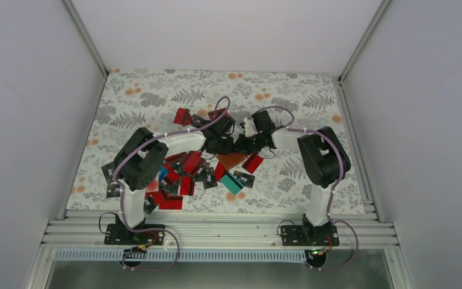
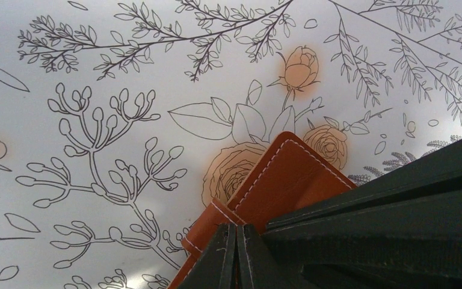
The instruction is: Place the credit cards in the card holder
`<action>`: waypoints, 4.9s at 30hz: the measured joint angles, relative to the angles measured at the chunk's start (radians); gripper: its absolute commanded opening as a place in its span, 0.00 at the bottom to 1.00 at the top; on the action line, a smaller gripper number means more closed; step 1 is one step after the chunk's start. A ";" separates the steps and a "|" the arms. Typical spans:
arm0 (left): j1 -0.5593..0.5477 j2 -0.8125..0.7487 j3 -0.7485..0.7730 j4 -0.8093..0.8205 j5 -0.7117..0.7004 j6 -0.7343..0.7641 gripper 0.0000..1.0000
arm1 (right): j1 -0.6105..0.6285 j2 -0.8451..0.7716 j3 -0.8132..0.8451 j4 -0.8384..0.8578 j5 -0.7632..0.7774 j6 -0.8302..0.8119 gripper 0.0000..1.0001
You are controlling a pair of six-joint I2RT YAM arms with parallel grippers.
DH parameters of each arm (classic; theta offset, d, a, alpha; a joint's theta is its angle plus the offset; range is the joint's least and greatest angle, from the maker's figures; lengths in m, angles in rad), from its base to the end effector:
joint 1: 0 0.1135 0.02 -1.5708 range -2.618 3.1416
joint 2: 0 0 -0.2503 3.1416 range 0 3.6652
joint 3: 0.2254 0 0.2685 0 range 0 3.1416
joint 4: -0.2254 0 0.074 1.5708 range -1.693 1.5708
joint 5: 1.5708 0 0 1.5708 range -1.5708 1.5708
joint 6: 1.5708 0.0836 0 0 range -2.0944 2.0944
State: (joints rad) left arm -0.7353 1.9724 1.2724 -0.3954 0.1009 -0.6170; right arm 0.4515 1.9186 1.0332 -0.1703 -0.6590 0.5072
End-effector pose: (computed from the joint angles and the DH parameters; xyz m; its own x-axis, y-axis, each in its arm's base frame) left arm 0.3122 -0.2938 0.0814 -0.9437 0.0774 -0.3215 0.1907 0.9217 -0.3379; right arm 0.3254 0.2147 0.0623 -0.9839 -0.0503 -0.1718 -0.1584 0.6912 0.7051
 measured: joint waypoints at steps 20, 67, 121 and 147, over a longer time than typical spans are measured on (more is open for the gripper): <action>-0.076 -0.077 0.013 -0.112 -0.055 0.000 0.05 | 0.003 -0.016 -0.023 0.012 0.001 0.000 0.05; -0.102 -0.107 0.086 -0.212 -0.131 -0.003 0.17 | 0.003 -0.076 0.071 -0.140 0.104 -0.048 0.80; 0.377 -0.901 -0.938 0.887 -0.716 0.698 1.00 | -0.263 -0.735 -0.610 0.616 0.846 -0.507 1.00; 0.744 -0.420 -1.025 1.559 -0.195 0.736 1.00 | -0.485 -0.401 -0.706 1.203 0.500 -0.509 1.00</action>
State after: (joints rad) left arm 0.0086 1.5520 0.2474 1.1637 -0.0937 0.1192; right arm -0.0338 1.5173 0.3267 1.0325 -0.1593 -0.0013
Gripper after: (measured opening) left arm 0.999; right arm 0.998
